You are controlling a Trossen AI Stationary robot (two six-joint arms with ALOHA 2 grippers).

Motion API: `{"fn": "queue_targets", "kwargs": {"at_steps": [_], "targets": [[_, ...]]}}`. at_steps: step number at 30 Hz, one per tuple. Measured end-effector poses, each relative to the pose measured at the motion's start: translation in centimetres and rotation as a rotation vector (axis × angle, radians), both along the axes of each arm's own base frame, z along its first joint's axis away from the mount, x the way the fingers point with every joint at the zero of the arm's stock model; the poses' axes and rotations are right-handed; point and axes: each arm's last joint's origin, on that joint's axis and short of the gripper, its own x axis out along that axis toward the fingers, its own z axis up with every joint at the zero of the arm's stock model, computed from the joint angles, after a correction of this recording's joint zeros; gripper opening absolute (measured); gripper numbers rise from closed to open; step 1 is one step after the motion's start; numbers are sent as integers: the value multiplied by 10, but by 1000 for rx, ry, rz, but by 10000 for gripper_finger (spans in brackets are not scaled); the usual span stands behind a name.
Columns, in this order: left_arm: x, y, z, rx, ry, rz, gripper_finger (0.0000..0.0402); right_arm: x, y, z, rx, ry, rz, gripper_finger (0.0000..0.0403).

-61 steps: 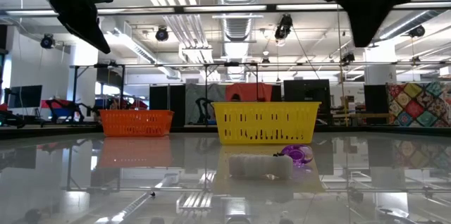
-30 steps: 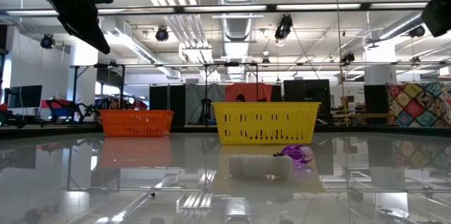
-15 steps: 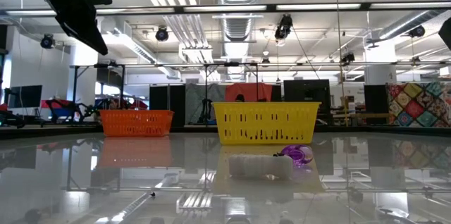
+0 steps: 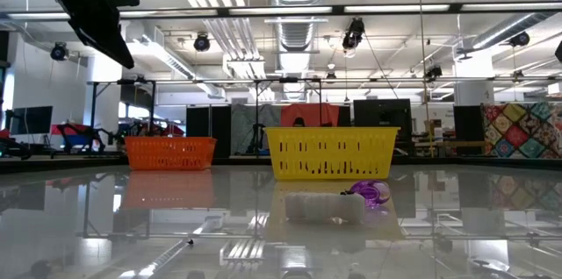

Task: Sort Halloween decoration
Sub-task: Put the violet witch hat into the orange bin

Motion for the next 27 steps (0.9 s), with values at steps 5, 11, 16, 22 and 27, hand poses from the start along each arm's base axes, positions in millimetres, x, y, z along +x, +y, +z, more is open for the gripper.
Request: {"fn": "queue_targets", "kwargs": {"at_steps": [5, 11, 16, 22, 27], "targets": [[0, 0, 0, -7, -3, 9, 91, -3, -3, -7, -5, 8, -15, 77], [0, 0, 0, -11, -6, 16, 91, -8, -7, -14, -13, 35, -14, 77], [0, 0, 0, -12, -7, 18, 91, -10, -9, -18, -2, 60, -33, 61], [0, 0, 0, -12, -6, 19, 91, -11, -9, -18, 4, 71, -47, 14], [0, 0, 0, -13, -6, 19, 91, -10, -8, -16, 10, 83, -117, 10]]}}
